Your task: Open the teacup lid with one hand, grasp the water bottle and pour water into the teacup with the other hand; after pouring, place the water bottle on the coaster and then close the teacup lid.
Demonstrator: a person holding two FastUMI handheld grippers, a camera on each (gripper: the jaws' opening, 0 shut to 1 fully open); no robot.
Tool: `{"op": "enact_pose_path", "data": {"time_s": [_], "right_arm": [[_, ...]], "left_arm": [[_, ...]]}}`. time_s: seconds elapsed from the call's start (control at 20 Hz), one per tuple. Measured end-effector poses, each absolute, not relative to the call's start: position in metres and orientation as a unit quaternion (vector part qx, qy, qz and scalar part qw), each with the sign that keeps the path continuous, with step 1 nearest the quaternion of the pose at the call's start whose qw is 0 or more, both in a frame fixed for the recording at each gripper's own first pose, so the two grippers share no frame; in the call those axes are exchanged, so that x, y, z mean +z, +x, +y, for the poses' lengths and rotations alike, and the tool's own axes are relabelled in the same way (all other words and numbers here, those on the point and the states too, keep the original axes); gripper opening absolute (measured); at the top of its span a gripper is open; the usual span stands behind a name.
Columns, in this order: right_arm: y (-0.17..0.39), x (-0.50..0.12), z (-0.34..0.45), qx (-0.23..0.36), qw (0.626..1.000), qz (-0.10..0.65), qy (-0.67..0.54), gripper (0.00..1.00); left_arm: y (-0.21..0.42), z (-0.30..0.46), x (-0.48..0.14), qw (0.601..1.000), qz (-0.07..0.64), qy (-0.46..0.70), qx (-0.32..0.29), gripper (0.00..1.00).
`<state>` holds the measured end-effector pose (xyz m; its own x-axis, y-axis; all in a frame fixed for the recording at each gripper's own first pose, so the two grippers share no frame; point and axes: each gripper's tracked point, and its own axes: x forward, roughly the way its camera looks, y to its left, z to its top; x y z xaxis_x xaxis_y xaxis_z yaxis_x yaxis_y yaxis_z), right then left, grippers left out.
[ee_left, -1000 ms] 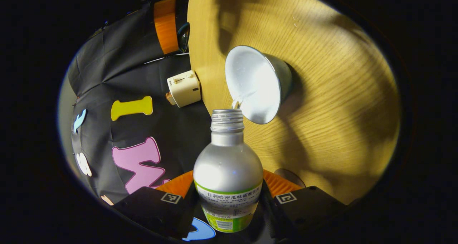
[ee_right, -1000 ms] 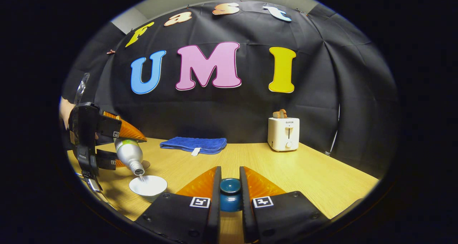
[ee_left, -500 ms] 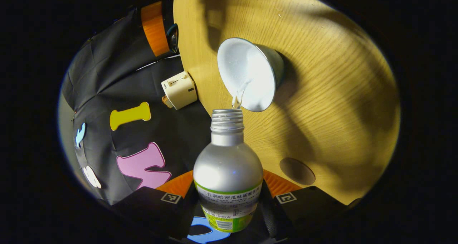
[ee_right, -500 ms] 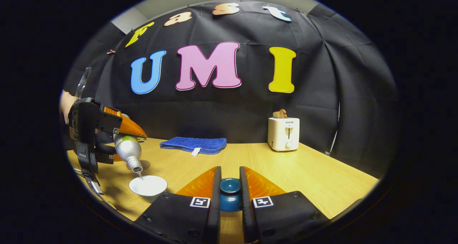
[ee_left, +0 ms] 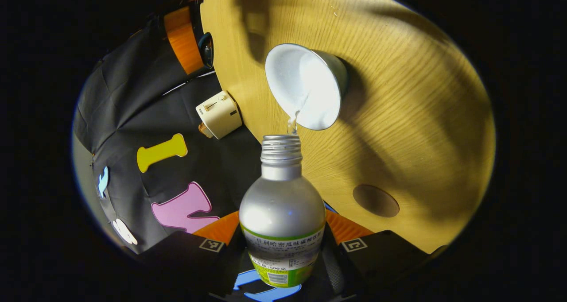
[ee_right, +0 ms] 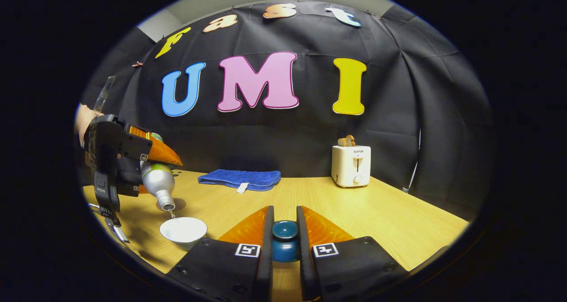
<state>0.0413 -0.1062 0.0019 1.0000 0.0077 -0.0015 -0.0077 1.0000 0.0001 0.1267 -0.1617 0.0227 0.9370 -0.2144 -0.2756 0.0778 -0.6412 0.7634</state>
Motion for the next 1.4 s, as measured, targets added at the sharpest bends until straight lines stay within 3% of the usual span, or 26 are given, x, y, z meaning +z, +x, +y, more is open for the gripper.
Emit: {"op": "enact_pose_path", "data": {"time_s": [0.4,1.4], "right_arm": [[0.042,0.002,-0.106,0.004,1.000,0.001,0.000,0.29],[0.042,0.002,-0.106,0.004,1.000,0.001,0.000,0.29]], "left_arm": [[0.124,-0.165,0.034,0.401,-0.049,0.900,-0.164,0.80],[0.120,-0.171,0.032,0.395,-0.055,0.901,-0.169,0.81]]}}
